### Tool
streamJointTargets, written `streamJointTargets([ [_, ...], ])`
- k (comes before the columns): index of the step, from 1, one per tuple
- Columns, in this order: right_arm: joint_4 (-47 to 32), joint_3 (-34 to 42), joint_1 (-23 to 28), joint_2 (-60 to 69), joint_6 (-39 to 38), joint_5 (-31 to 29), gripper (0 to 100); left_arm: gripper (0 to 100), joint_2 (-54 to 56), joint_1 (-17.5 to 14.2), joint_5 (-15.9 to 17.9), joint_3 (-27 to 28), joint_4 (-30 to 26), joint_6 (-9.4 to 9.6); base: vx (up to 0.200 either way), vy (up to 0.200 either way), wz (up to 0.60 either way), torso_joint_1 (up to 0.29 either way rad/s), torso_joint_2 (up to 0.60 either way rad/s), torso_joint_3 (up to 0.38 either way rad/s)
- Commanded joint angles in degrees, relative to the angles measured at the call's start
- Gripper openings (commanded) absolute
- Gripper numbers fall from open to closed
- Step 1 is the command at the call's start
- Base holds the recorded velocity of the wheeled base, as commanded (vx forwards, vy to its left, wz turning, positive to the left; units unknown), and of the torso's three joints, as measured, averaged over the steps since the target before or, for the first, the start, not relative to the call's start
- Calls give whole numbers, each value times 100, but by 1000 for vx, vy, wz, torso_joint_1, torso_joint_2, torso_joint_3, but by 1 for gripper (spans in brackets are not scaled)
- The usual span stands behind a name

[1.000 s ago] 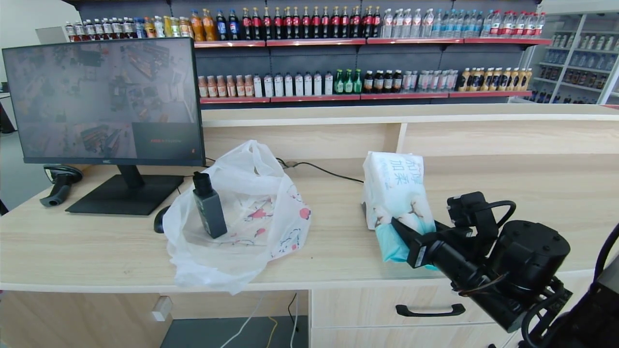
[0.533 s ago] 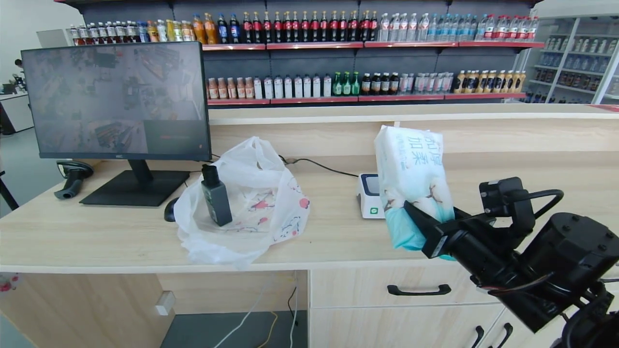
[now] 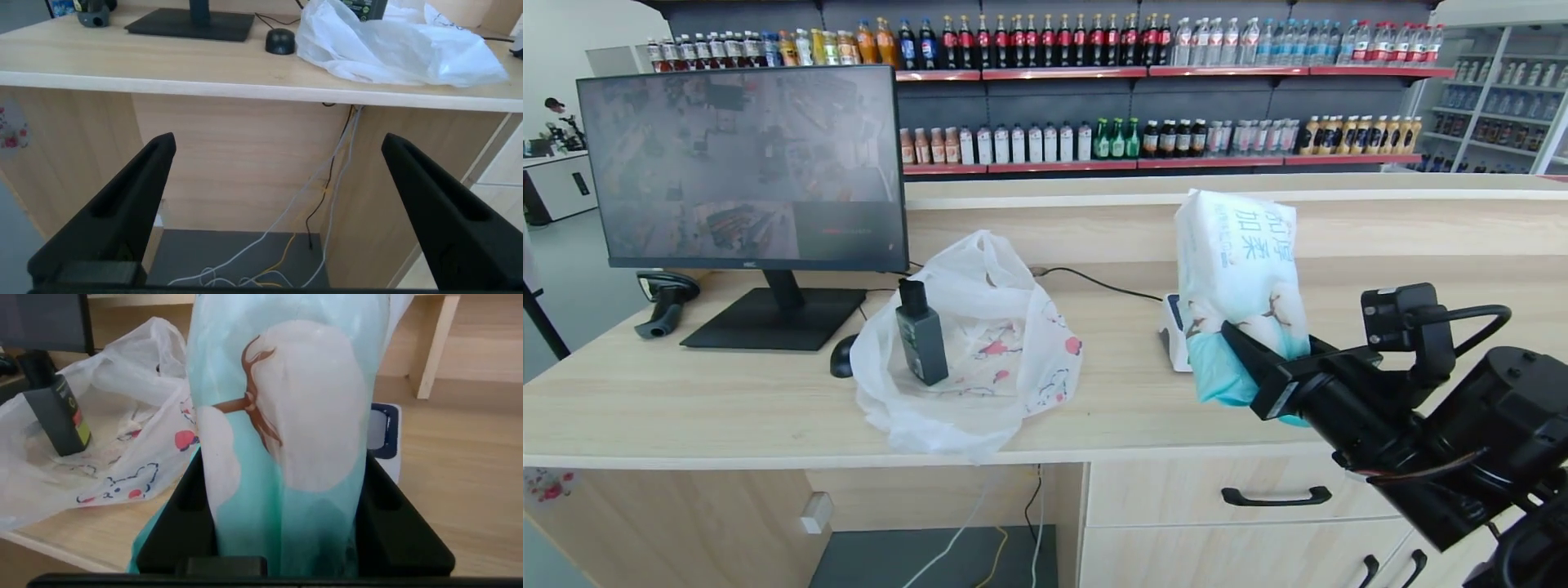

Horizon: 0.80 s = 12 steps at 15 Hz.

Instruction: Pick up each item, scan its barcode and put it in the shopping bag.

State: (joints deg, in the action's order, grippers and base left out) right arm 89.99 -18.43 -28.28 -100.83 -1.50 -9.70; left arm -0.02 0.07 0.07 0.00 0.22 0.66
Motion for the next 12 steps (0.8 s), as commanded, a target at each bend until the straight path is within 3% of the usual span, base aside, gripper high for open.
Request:
streamJointTargets([
  [1,1,15,25,63,1,4,0,100,2,1,1,0,4,4,0,200,0,-7,-2,2],
  [2,1,15,33,90,1,4,0,100,2,1,1,0,4,13,0,200,0,7,2,-2],
  [12,1,-354,-55,-244,9,12,0,100,2,1,1,0,4,13,0,0,0,0,0,0],
])
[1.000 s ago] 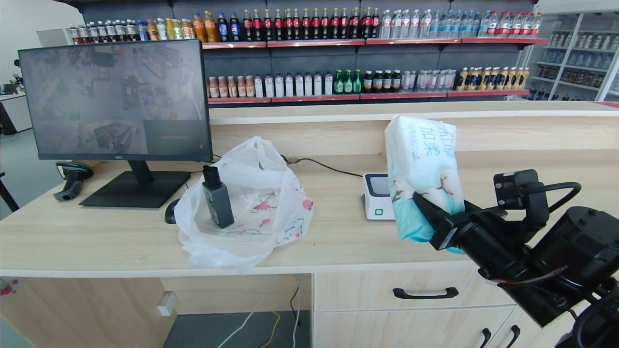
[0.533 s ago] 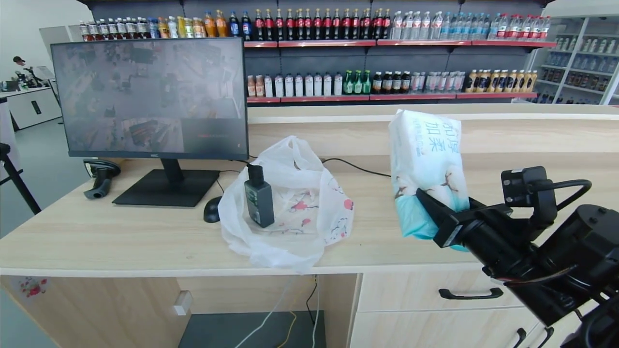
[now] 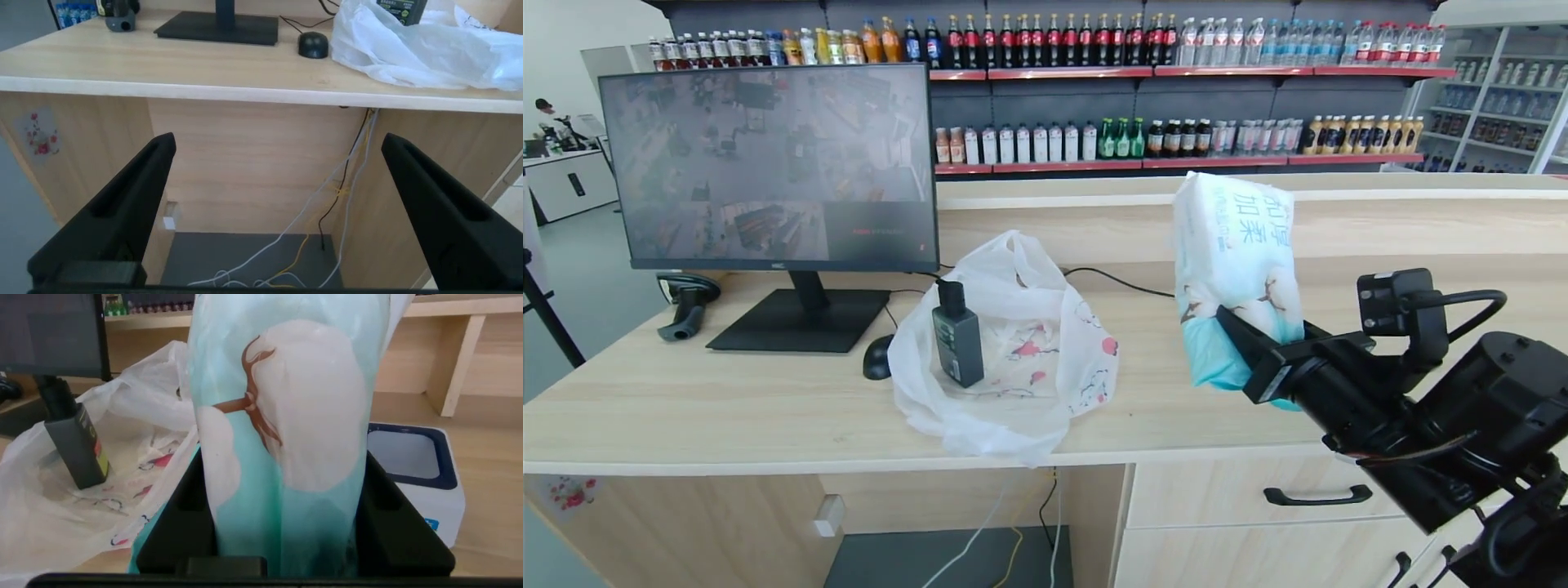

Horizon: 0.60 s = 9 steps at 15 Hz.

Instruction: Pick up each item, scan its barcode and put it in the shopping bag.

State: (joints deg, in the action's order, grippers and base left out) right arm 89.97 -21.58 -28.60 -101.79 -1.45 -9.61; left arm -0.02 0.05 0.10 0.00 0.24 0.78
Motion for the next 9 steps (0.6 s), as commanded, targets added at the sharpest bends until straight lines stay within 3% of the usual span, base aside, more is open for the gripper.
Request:
streamJointTargets([
  [1,3,-110,-49,-201,4,3,0,100,2,4,-1,0,2,1,0,0,600,-2,-2,2],
  [6,3,-83,-58,-210,-4,3,0,100,2,4,-1,0,2,-8,0,0,600,6,5,1],
  [9,3,-40,-58,-201,-4,3,0,100,2,-5,-1,0,2,10,0,0,0,0,0,0],
])
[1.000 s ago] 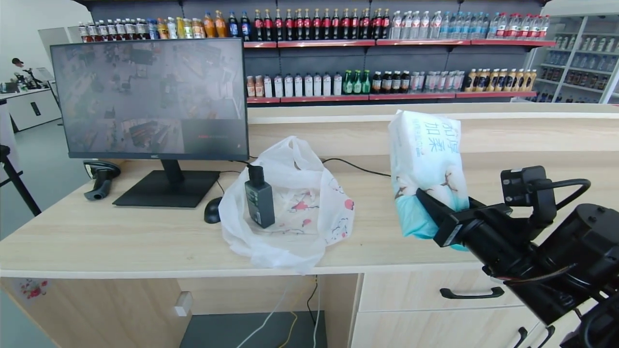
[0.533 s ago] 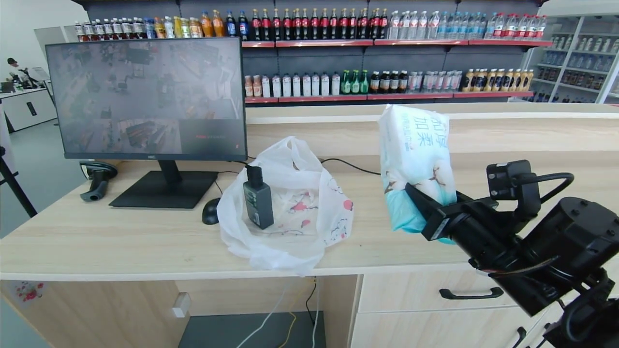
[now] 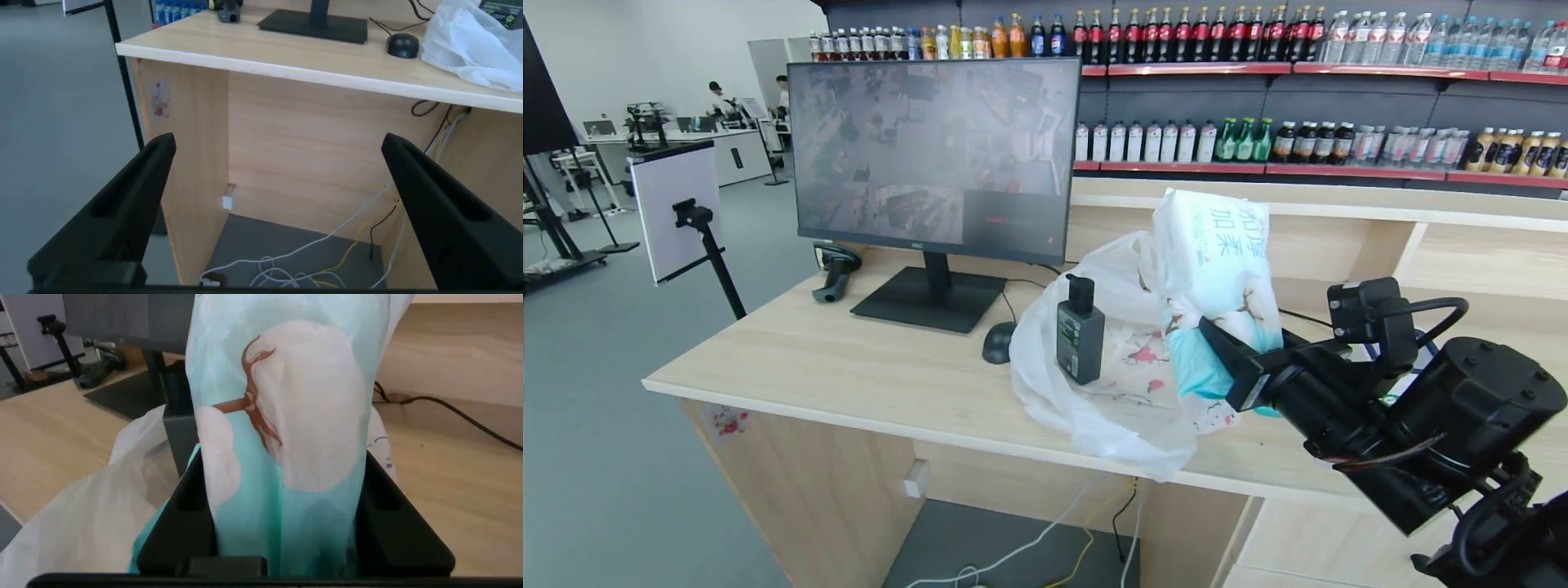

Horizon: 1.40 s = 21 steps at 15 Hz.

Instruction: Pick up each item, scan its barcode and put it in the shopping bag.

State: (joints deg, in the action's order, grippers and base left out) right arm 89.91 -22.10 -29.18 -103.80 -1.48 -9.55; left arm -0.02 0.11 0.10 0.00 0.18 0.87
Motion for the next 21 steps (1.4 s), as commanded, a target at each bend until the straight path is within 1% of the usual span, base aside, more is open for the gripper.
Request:
streamJointTargets([
  [1,9,57,-8,-8,-2,-3,0,100,2,-11,-1,0,-1,1,0,0,0,0,0,0],
  [5,9,66,-123,-87,-2,-3,0,100,2,-11,-1,0,-9,1,0,0,0,0,0,0],
  [6,9,57,-193,-96,-2,-3,0,100,2,-11,-1,0,-9,1,200,200,0,7,2,2],
  [7,9,57,-210,-105,-2,-3,0,100,2,-11,-1,0,-9,1,0,0,0,0,0,0],
  [13,9,-13,-202,-237,-2,-3,0,100,2,-2,-1,0,-9,1,0,0,0,0,0,0],
  [21,9,-506,-193,-1081,-46,-3,0,100,2,-11,-1,0,-1,-7,0,0,0,0,0,0],
])
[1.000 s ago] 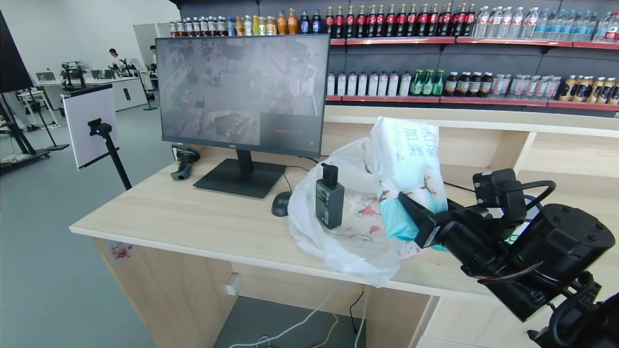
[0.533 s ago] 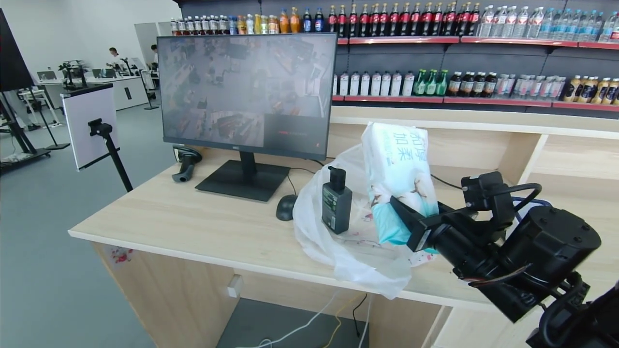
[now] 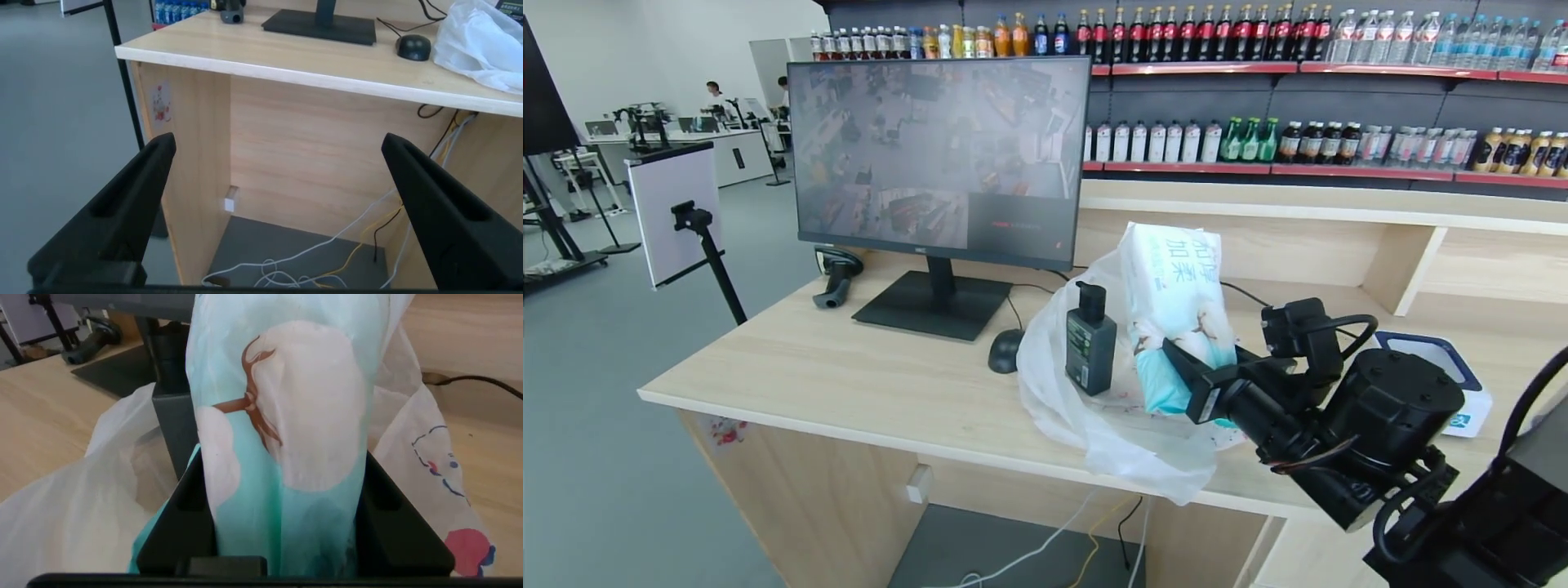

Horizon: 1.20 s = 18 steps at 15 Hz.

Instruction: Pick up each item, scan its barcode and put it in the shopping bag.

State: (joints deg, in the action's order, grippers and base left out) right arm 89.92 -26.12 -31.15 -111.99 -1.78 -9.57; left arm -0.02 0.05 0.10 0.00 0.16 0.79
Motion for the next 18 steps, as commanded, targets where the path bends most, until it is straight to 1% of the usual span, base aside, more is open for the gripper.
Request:
streamJointTargets([
  [1,8,-147,3,-349,-15,-1,0,100,2,4,-1,0,2,0,0,0,0,0,0,0],
  [4,8,-297,-85,-472,-51,-1,0,100,2,4,-1,0,11,0,0,0,0,0,0,0],
  [18,8,-402,39,-938,-86,-1,0,100,2,4,-1,0,11,0,0,0,0,0,0,0],
])
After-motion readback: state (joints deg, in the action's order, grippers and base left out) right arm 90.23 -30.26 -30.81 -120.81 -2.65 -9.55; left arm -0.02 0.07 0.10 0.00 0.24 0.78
